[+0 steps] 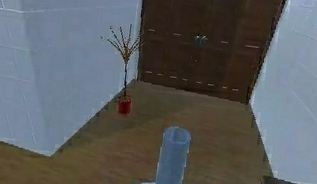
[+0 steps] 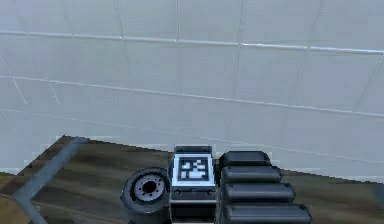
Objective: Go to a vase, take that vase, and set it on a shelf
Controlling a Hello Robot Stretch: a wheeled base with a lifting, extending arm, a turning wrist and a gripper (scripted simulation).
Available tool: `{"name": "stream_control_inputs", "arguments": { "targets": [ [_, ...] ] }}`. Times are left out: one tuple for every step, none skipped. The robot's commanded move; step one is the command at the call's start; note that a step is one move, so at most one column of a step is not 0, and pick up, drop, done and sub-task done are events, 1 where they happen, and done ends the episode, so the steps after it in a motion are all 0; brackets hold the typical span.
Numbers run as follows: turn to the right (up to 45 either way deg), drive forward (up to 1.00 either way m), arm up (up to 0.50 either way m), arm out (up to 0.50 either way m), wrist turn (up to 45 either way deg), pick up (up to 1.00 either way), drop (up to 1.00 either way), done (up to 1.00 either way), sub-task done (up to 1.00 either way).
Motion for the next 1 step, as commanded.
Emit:
{"name": "stream_control_inputs", "arguments": {
  "targets": [
    [-45.0, 0.00, 0.00, 0.00, 0.0, 0.00, 0.00, 0.00, 0.00]
  ]
}}
